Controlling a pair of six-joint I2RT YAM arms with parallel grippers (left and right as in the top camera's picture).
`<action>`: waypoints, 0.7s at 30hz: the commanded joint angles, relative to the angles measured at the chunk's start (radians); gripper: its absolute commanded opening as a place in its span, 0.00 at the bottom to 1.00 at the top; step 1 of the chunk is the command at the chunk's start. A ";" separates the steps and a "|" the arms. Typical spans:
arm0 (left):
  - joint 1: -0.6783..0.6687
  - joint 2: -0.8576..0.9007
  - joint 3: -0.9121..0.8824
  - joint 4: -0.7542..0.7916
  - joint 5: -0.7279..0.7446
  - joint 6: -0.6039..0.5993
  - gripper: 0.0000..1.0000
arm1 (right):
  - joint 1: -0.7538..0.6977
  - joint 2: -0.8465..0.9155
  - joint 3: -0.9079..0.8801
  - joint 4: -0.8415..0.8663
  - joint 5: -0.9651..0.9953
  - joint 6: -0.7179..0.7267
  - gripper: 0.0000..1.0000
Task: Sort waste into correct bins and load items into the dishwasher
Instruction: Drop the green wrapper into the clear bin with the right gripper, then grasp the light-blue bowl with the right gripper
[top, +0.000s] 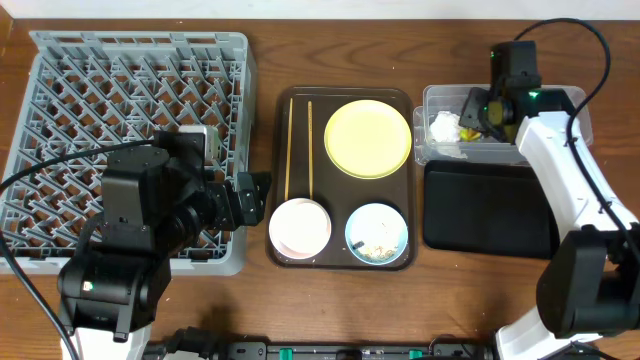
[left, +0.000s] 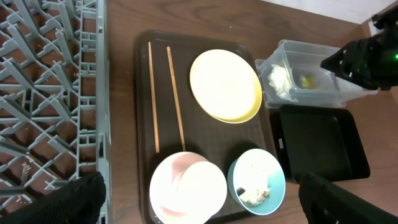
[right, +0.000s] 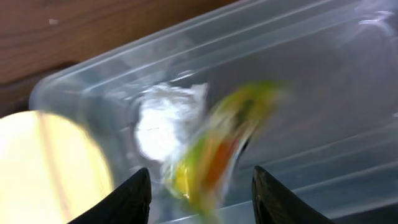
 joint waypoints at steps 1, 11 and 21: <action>-0.002 0.000 0.014 0.001 0.016 -0.013 0.99 | 0.001 -0.065 0.002 0.005 -0.171 -0.031 0.51; -0.002 0.000 0.014 0.001 0.016 -0.013 0.99 | 0.309 -0.244 -0.002 -0.272 -0.299 -0.145 0.50; -0.002 0.000 0.014 0.001 0.016 -0.013 0.99 | 0.716 -0.131 -0.189 -0.227 -0.135 -0.083 0.32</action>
